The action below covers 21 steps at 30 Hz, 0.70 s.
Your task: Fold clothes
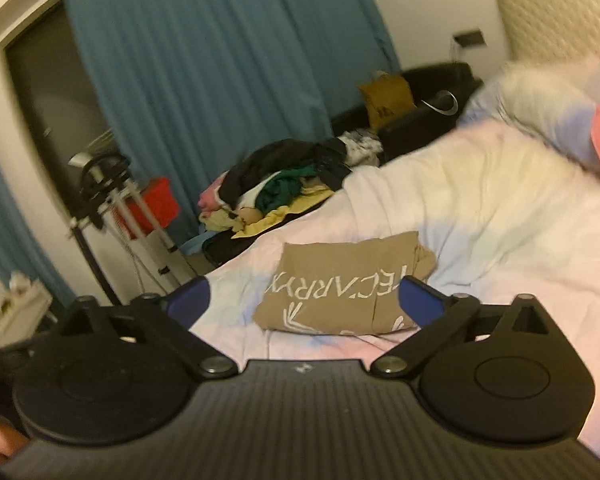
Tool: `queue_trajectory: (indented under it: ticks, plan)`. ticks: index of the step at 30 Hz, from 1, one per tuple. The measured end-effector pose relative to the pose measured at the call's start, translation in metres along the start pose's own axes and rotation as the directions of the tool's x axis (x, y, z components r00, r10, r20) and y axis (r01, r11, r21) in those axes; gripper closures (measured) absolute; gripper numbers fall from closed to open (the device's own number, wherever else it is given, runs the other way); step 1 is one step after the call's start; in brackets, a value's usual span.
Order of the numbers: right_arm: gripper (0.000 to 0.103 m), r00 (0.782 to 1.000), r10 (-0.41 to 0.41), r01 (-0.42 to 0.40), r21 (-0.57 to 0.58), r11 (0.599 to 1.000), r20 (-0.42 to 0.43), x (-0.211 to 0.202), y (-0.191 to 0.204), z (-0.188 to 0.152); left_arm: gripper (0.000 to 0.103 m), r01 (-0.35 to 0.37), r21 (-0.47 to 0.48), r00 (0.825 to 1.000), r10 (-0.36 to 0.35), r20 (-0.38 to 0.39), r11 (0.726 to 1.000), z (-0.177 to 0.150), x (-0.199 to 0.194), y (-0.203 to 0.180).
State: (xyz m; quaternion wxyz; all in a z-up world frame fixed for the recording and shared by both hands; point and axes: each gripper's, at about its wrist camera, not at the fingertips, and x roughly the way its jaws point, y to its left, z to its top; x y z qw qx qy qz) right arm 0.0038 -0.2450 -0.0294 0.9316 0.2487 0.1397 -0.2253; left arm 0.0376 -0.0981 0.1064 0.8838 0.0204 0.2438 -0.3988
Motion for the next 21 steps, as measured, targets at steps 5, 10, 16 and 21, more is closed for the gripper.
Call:
queue_trajectory:
  ticks: [5,10,16,21]
  plan:
    - [0.000,0.998,-0.022,0.027,-0.090,0.996,0.055,-0.017,0.010,-0.025,0.000,-0.023,0.018,0.998,0.022,0.053,1.000,-0.020,-0.023,-0.001]
    - [0.000,0.994,-0.044,0.058,-0.154,0.986,0.095,-0.021,0.019,-0.046,0.000,-0.049,0.034,0.994,0.045,0.103,0.998,-0.041,-0.045,-0.001]
    - [0.000,0.991,-0.066,0.086,-0.179,0.980,0.117,-0.010,0.028,-0.060,0.000,-0.064,0.055,0.991,0.057,0.119,0.996,-0.056,-0.033,0.003]
    - [0.000,0.990,-0.086,0.106,-0.191,0.976,0.110,0.006,0.034,-0.068,0.000,-0.067,0.057,0.991,0.060,0.119,0.996,-0.065,-0.019,0.009]
